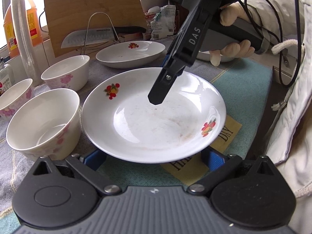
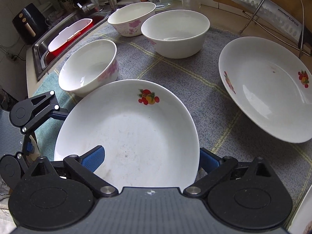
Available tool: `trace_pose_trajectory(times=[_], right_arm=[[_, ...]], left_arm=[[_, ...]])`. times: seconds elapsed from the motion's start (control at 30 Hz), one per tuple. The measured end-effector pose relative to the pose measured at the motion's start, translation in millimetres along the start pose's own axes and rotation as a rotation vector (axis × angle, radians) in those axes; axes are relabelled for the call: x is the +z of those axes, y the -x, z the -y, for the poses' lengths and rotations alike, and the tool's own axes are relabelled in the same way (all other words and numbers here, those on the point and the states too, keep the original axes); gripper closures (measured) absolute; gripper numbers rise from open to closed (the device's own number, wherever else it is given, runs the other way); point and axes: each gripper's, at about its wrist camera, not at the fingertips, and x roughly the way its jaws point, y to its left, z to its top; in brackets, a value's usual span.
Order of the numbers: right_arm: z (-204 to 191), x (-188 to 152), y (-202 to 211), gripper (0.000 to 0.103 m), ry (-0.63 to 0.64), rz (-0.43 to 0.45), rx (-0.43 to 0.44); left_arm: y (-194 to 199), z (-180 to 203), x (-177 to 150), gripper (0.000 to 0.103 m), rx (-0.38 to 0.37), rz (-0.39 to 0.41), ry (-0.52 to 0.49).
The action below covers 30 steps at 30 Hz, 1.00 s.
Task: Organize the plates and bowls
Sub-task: 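Lift the large fruit-print plate off the towel with the right gripper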
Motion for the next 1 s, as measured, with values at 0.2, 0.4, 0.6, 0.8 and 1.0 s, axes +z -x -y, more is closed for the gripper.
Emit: trace_pose_trajectory(times=[0.2, 0.4, 0.6, 0.8, 1.0], right_arm=[[2, 6, 1, 0.011, -0.022, -0.015, 0.023], [6, 10, 0, 0.012, -0.047, -0.036, 0.029], [10, 15, 0, 0.012, -0.090, -0.054, 0.047], [9, 18, -1, 0.012, -0.096, -0.067, 0.043], [8, 19, -3, 0.012, -0.095, -0.075, 0.038]], left_arm=[[1, -2, 1, 0.001, 0.006, 0.005, -0.008], [2, -1, 1, 0.001, 0.004, 0.012, -0.007], [2, -2, 0, 0.001, 0.003, 0.014, -0.010], [1, -1, 0, 0.001, 0.001, 0.016, -0.011], [1, -1, 0, 0.001, 0.001, 0.016, -0.008]])
